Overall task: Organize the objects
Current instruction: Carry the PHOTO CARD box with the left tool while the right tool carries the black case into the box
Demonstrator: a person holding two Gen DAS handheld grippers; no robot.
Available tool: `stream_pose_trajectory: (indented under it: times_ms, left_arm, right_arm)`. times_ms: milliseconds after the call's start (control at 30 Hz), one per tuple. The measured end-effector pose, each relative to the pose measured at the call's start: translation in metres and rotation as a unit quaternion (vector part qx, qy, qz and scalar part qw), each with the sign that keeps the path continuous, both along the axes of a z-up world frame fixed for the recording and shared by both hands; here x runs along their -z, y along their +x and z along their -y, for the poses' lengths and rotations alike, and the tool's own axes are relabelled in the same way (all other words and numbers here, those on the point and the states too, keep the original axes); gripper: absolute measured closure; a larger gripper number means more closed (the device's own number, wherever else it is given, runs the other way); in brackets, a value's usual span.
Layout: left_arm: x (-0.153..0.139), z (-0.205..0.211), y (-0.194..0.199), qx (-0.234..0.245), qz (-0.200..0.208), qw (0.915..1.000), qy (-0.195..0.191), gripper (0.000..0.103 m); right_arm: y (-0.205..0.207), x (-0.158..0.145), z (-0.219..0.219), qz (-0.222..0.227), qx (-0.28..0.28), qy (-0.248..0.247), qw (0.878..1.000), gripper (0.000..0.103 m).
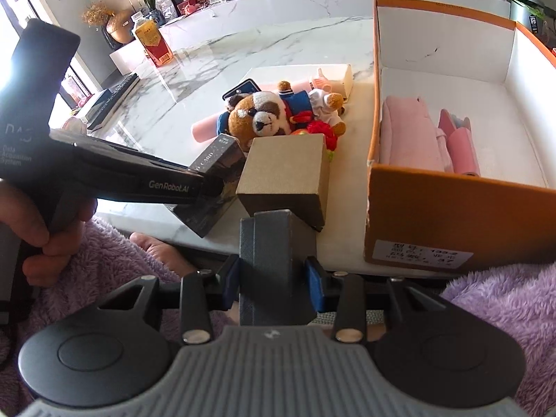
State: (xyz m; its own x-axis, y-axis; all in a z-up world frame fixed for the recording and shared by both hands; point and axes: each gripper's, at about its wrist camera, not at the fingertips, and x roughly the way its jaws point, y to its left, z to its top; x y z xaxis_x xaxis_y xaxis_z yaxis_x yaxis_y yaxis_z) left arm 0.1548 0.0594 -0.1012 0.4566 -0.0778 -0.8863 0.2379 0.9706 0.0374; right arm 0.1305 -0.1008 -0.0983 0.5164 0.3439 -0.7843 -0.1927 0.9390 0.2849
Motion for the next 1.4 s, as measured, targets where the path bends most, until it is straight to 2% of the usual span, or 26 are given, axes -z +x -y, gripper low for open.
stream_pose_trajectory:
  times_ms: [200, 467, 633, 700, 867, 1000, 1100, 1233, 1400]
  left_arm:
    - [-0.025, 0.002, -0.022, -0.015, 0.027, 0.9995, -0.003, 0.077]
    - [-0.074, 0.015, -0.059, -0.017, 0.07, 0.9967, -0.037, 0.077]
    - [-0.107, 0.036, -0.065, -0.001, 0.105, 0.9921, -0.069, 0.077]
    - [-0.119, 0.049, -0.065, 0.013, 0.12, 0.9894, -0.081, 0.077]
    - [-0.135, 0.085, -0.053, 0.046, 0.131, 0.983, -0.121, 0.077]
    - [-0.13, 0.115, -0.03, 0.059, 0.111, 0.9784, -0.164, 0.077]
    - [-0.115, 0.135, -0.013, 0.061, 0.083, 0.9778, -0.182, 0.077]
    - [-0.09, 0.154, 0.012, 0.053, 0.044, 0.9789, -0.192, 0.077]
    - [-0.06, 0.171, 0.03, 0.041, 0.013, 0.983, -0.179, 0.077]
  right_arm:
    - [-0.007, -0.015, 0.006, 0.008, -0.004, 0.007, 1.0, 0.062]
    - [-0.029, -0.054, 0.023, 0.062, 0.001, 0.023, 0.998, 0.062]
    - [-0.039, -0.084, 0.047, 0.103, 0.026, 0.037, 0.994, 0.062]
    - [-0.041, -0.096, 0.062, 0.118, 0.037, 0.048, 0.991, 0.065]
    - [-0.042, -0.122, 0.107, 0.147, 0.086, 0.058, 0.984, 0.066]
    - [-0.034, -0.132, 0.145, 0.147, 0.127, 0.077, 0.978, 0.066]
    - [-0.023, -0.132, 0.169, 0.142, 0.162, 0.069, 0.974, 0.066]
    - [-0.004, -0.116, 0.191, 0.108, 0.179, 0.062, 0.976, 0.066]
    - [0.023, -0.094, 0.201, 0.064, 0.175, 0.046, 0.981, 0.066]
